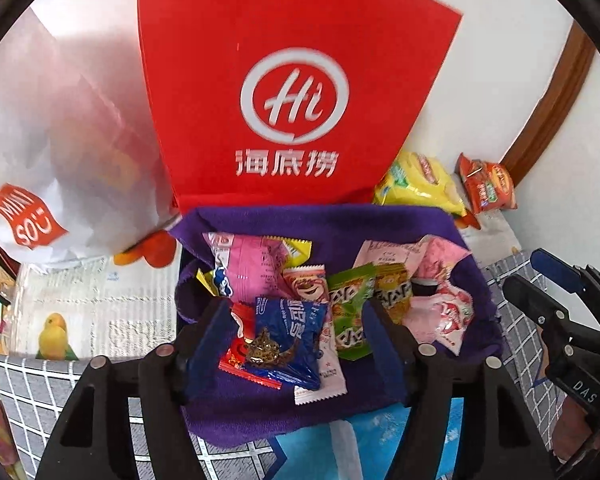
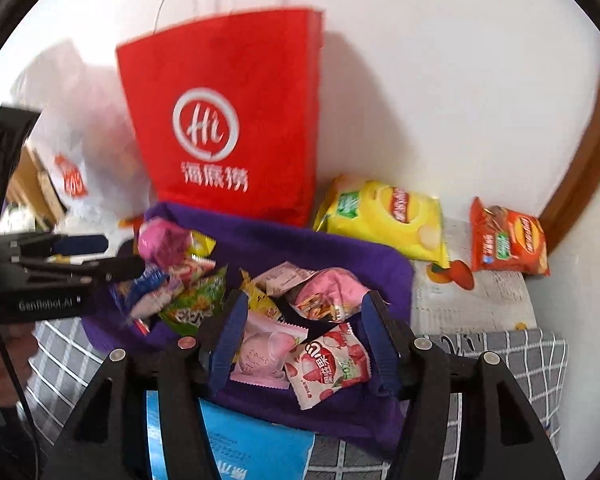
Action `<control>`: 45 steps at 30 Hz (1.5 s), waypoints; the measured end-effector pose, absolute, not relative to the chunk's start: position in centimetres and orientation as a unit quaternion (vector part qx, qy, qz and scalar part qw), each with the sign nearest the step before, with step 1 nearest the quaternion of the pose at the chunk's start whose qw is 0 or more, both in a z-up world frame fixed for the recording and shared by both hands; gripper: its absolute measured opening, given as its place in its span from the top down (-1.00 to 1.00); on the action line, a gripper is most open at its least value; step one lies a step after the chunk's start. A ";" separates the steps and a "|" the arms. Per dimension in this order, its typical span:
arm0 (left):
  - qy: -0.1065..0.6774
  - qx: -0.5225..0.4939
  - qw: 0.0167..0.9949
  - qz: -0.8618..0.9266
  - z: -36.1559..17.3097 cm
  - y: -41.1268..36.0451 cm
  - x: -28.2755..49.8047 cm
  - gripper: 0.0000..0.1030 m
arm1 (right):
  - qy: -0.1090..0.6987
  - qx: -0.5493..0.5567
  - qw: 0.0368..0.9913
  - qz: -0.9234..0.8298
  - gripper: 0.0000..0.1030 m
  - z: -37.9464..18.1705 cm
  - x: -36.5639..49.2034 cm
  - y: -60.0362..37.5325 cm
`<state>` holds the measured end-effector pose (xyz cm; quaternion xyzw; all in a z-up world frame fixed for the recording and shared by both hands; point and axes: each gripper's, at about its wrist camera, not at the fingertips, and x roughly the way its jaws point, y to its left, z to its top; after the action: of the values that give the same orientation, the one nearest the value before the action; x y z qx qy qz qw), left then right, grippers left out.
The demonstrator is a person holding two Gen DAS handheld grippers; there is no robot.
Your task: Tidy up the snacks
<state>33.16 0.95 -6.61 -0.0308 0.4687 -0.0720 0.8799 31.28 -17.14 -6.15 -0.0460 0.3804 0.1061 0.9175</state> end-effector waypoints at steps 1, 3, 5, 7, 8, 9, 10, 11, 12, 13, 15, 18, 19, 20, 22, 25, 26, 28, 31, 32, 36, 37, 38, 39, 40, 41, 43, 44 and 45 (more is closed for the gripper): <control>0.464 -0.030 0.882 -0.074 -6.1 0.9 32.8 -0.32 | 0.379 -0.041 0.919 0.101 -0.15 -5.7 30.9 -17.4; 0.455 -0.028 0.887 -0.079 -5.2 0.7 32.1 -0.35 | 0.375 -0.041 0.922 0.089 -0.15 -4.9 30.0 -17.7; 0.446 -0.027 0.890 -0.087 -4.4 0.2 31.3 -0.36 | 0.371 -0.039 0.924 0.079 -0.15 -4.1 28.8 -18.0; 0.438 -0.022 0.893 -0.098 -3.5 -0.6 30.3 -0.36 | 0.367 -0.029 0.926 0.078 -0.15 -3.3 27.5 -18.3; 0.433 -0.017 0.895 -0.103 -3.0 -0.9 29.8 -0.36 | 0.364 -0.024 0.928 0.077 -0.15 -2.9 26.7 -18.4; 0.427 -0.012 0.898 -0.108 -2.5 -1.3 29.3 -0.37 | 0.364 -0.021 0.928 0.073 -0.15 -2.6 26.2 -18.5; 0.421 -0.006 0.900 -0.109 -1.9 -1.7 28.7 -0.38 | 0.363 -0.018 0.929 0.065 -0.15 -2.3 25.5 -18.6; 0.418 -0.004 0.902 -0.109 -1.5 -1.9 28.1 -0.44 | 0.362 -0.014 0.930 0.062 -0.15 -1.9 24.9 -18.7; 0.414 -0.003 0.904 -0.109 -1.1 -2.0 27.5 -0.50 | 0.359 -0.011 0.931 0.061 -0.15 -1.6 24.2 -18.8; 0.413 -0.005 0.904 -0.110 -0.7 -2.1 26.7 -0.51 | 0.356 -0.009 0.932 0.059 -0.15 -1.2 23.4 -18.9; 0.410 -0.009 0.905 -0.112 0.0 -1.9 25.2 -0.51 | 0.348 -0.010 0.936 0.048 -0.15 -0.4 21.9 -19.2; 0.399 -0.010 0.911 -0.104 0.8 -1.6 22.5 -0.61 | 0.341 -0.007 0.939 0.038 -0.15 0.3 19.9 -19.5; 0.395 -0.012 0.913 -0.100 1.0 -1.5 21.5 -0.63 | 0.340 -0.002 0.939 0.041 -0.15 0.5 19.1 -19.6; 0.393 -0.016 0.914 -0.097 1.1 -1.3 20.6 -0.67 | 0.340 0.001 0.939 0.043 -0.15 0.6 18.5 -19.6; 0.389 -0.024 0.916 -0.090 1.3 -1.1 18.9 -0.70 | 0.338 0.004 0.940 0.041 -0.15 0.7 17.0 -19.8; 0.381 -0.020 0.921 -0.078 1.3 -1.3 16.3 -0.76 | 0.339 0.006 0.940 0.038 -0.16 0.7 14.9 -20.0; 0.379 -0.020 0.922 -0.074 1.3 -1.4 15.6 -0.76 | 0.341 0.008 0.939 0.039 -0.17 0.7 14.2 -20.1; 0.376 -0.021 0.924 -0.067 1.4 -1.7 14.2 -0.77 | 0.339 0.012 0.940 0.041 -0.45 0.6 12.7 -20.4; 0.370 -0.018 0.927 -0.064 1.5 -2.1 12.1 -0.78 | 0.323 0.017 0.945 0.035 -0.74 0.7 10.1 -21.1; 0.367 -0.016 0.928 -0.061 1.6 -2.3 11.4 -0.79 | 0.319 0.018 0.947 0.035 -0.75 0.7 9.5 -21.3; 0.348 -0.005 0.937 -0.039 1.8 -2.7 8.8 -0.83 | 0.310 0.022 0.950 0.034 -0.85 0.6 7.4 -21.9; 0.345 -0.005 0.938 -0.035 1.9 -2.8 8.2 -0.83 | 0.305 0.021 0.951 0.034 -0.90 0.7 7.0 -22.0; 0.343 -0.006 0.939 -0.033 1.9 -2.9 7.7 -0.83 | 0.299 0.019 0.953 0.035 -0.92 0.6 6.4 -22.1; 0.342 -0.006 0.939 -0.031 1.9 -3.0 7.2 -0.83 | 0.297 0.018 0.954 0.035 -0.93 0.6 5.9 -22.2; 0.341 -0.006 0.940 -0.029 1.9 -3.1 6.6 -0.83 | 0.296 0.017 0.954 0.035 -0.94 0.5 5.4 -22.3; 0.340 -0.007 0.940 -0.028 1.9 -3.2 6.0 -0.83 | 0.296 0.016 0.954 0.035 -0.94 0.5 4.9 -22.4; 0.334 -0.005 0.942 -0.023 2.0 -3.4 4.9 -0.83 | 0.293 0.017 0.955 0.036 -0.94 0.4 4.0 -22.5; 0.331 -0.004 0.943 -0.020 2.1 -3.6 4.4 -0.84 | 0.292 0.018 0.956 0.037 -0.94 0.3 3.6 -22.6; 0.329 -0.003 0.944 -0.017 2.1 -3.7 3.8 -0.84 | 0.291 0.018 0.956 0.037 -0.94 0.3 3.2 -22.7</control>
<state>3.77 -3.74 2.11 -0.0027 0.3289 -0.0168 0.9442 3.25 -22.66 0.29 0.0184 0.2912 0.0371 0.9558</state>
